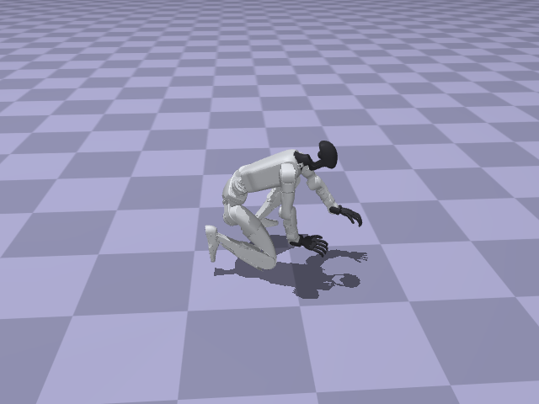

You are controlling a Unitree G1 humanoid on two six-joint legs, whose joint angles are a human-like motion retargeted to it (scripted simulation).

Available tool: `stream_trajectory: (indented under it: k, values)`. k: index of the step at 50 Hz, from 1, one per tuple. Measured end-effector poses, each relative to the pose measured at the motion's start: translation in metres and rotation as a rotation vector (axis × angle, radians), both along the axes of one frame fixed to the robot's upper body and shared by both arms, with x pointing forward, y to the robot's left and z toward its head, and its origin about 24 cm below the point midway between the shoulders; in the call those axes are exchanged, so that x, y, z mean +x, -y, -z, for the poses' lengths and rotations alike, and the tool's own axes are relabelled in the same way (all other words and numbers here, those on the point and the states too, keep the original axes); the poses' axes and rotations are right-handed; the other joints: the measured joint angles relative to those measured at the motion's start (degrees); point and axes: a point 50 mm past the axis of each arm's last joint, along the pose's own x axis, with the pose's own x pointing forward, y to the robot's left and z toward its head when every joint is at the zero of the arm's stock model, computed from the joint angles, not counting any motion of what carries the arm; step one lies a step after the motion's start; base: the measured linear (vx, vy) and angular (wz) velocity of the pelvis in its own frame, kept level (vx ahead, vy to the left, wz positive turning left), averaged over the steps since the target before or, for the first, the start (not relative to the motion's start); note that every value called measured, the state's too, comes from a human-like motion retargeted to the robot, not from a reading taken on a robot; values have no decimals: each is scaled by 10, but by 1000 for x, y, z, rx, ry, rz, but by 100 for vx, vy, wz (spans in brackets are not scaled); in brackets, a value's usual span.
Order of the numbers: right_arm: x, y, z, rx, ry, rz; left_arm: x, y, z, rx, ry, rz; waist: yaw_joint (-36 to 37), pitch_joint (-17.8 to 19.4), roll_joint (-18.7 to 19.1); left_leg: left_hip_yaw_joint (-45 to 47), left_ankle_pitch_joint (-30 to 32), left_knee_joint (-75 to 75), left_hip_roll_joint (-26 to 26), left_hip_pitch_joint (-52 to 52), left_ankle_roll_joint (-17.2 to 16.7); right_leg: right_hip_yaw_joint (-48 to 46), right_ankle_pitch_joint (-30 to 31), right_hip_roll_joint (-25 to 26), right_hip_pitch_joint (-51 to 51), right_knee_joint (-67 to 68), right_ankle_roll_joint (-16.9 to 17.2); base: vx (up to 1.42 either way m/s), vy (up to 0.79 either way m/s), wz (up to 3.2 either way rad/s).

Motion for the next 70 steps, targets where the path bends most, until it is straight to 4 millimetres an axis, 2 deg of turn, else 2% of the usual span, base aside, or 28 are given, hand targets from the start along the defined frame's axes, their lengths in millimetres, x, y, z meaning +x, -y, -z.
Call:
stream_trajectory:
  k: [3, 6, 9, 12, 14, 16, 18, 20, 22, 24, 25, 26, 27, 29, 32, 35, 38, 40, 42, 44, 45, 47, 52, 56, 61, 66, 68, 70]
  values:
    - [-4, 7, 4, -9, 44, -42, -12, -30, 10, 246, -53, -88, -2, 0, 13, -11, -5, -1, -17, 0, 4, -7, -15, -19, 23, -10, 8, 9, -4, 24]
    - [-4, 29, 15, -32, 30, -17, -36, -93, 34, 282, -176, -261, 13, 0, 49, -21, -12, 0, -36, 0, 21, -18, -27, -38, 49, -22, 18, 11, -3, 26]
    - [-4, 54, 33, 38, -50, 89, -86, -172, 40, -45, -174, -481, 60, 0, 56, -31, -20, 6, -52, 0, 42, -28, -39, -56, 73, -31, 22, 13, -3, 17]
    - [-8, 90, 57, 66, -155, 258, -166, -241, 38, -543, 90, -623, 121, 0, 69, -40, -35, 18, -58, 0, 58, -37, -49, -69, 84, -35, 20, 14, 0, 4]
    - [-13, 123, 73, 5, -247, 407, -212, -267, 45, -800, 313, -672, 160, 0, 93, -40, -41, 21, -63, 0, 73, -44, -52, -83, 86, -38, 16, 12, 2, 24]
    - [-24, 151, 87, 58, -286, 521, -249, -280, 48, -995, 608, -581, 206, 0, 112, -42, -52, 28, -65, 0, 80, -55, -59, -94, 94, -40, 13, 13, 3, 14]
    - [-41, 184, 102, 108, -315, 647, -266, -285, 61, -1123, 818, -448, 256, 0, 140, -47, -61, 34, -66, 0, 81, -67, -63, -100, 104, -42, 12, 11, 2, 10]
    - [-60, 221, 109, 107, -329, 778, -268, -286, 96, -1206, 870, -364, 301, 0, 183, -52, -64, 35, -67, 0, 77, -78, -63, -100, 113, -47, 13, 8, 0, 10]
    - [-74, 250, 102, 60, -303, 852, -282, -283, 151, -1266, 843, -349, 318, 0, 229, -55, -64, 34, -67, 0, 68, -85, -61, -93, 119, -51, 18, 3, 0, 4]
    - [-72, 255, 92, 11, -277, 846, -323, -276, 191, -1292, 838, -374, 303, 0, 245, -49, -59, 32, -61, 0, 61, -84, -58, -88, 116, -52, 23, 0, -2, 13]
    - [-67, 250, 88, -6, -272, 824, -346, -271, 198, -1283, 843, -385, 290, 0, 241, -42, -54, 31, -57, 0, 60, -81, -57, -87, 111, -52, 25, -1, -4, 35]
    - [-62, 243, 87, -11, -279, 802, -351, -266, 197, -1278, 821, -361, 280, 0, 230, -33, -50, 30, -50, 0, 61, -79, -57, -88, 105, -50, 26, -3, -4, 41]
    - [-57, 236, 86, -17, -288, 780, -351, -260, 192, -1263, 788, -325, 272, 0, 220, -23, -45, 29, -42, 0, 63, -76, -57, -90, 98, -48, 26, -5, -4, 45]
    - [-47, 224, 85, -30, -317, 737, -327, -247, 171, -1203, 651, -195, 258, 0, 200, -4, -37, 28, -26, 0, 71, -74, -58, -95, 84, -42, 24, -7, -4, 44]
    - [-34, 204, 84, -74, -375, 664, -259, -211, 124, -993, 337, 35, 233, 0, 172, 13, -32, 25, -8, 0, 79, -76, -58, -95, 69, -32, 19, -11, -6, 29]
    - [-18, 171, 82, -143, -423, 575, -194, -158, 78, -712, 86, 194, 190, 0, 133, 10, -27, 17, -5, 0, 75, -80, -50, -80, 65, -22, 16, -16, -10, 4]
    - [0, 115, 65, -148, -381, 395, -154, -119, 49, -507, -31, 255, 113, 0, 83, 1, -21, 9, -6, 0, 64, -81, -38, -62, 60, -9, 13, -19, -9, -12]
    - [5, 64, 39, 36, -243, 169, -136, -109, 34, -453, -3, 274, 49, 0, 53, -3, -15, 4, -1, 0, 56, -77, -28, -50, 46, 3, 3, -22, -7, -23]
    - [4, 27, 19, 49, -144, -3, -108, -104, 24, -425, 26, 222, -9, 0, 43, -3, -6, -2, 2, 0, 54, -75, -21, -45, 34, 11, -5, -22, -3, -15]
    - [5, 26, 18, 4, -129, 10, -61, -68, 1, -362, 23, 221, -14, 0, 32, 0, 0, -4, 9, 0, 46, -72, -16, -39, 23, 19, -10, -17, 0, -15]
    - [5, 28, 19, 1, -133, 34, -41, -36, -23, -291, 30, 224, -5, 0, 15, 4, 3, -6, 13, 0, 41, -69, -14, -35, 15, 22, -12, -14, 0, -15]
    - [7, 21, 15, -15, -133, 52, -25, 5, -55, -227, 49, 222, 0, 0, 0, 14, 6, -8, 25, 0, 31, -61, -4, -20, -7, 28, -16, -11, 2, -20]
    - [6, 11, -1, -60, -72, 7, -14, 34, -61, -28, -19, 155, -25, 0, 0, 28, 15, -12, 38, 0, 19, -52, 7, -4, -24, 27, -17, -5, 5, -10]
    - [6, 20, -1, -28, -52, 20, -9, 8, -35, 175, -96, -17, -12, 0, 0, 36, 20, -13, 27, 0, 35, -40, -2, -20, -13, 15, -8, 5, 7, 12]
    - [2, 50, 16, 88, -51, 104, -36, -99, 22, 10, -120, -263, 40, 0, 5, 34, 11, -5, 7, 0, 63, -36, -22, -49, 17, -2, 7, 14, 3, 19]
    - [-8, 106, 48, 174, -121, 282, -115, -208, 104, -449, -194, -433, 127, 0, 58, 21, -14, 7, -9, 0, 72, -57, -45, -71, 52, -22, 18, 20, 0, 18]
    - [-14, 142, 61, 92, -194, 432, -158, -241, 144, -663, -163, -544, 158, 0, 96, 20, -19, 6, -20, 0, 79, -68, -50, -87, 62, -33, 22, 18, 1, 42]
    - [-24, 172, 69, 49, -223, 559, -218, -267, 181, -894, -14, -635, 184, 0, 132, 16, -30, 11, -25, 0, 81, -81, -61, -98, 81, -43, 26, 20, 1, 29]
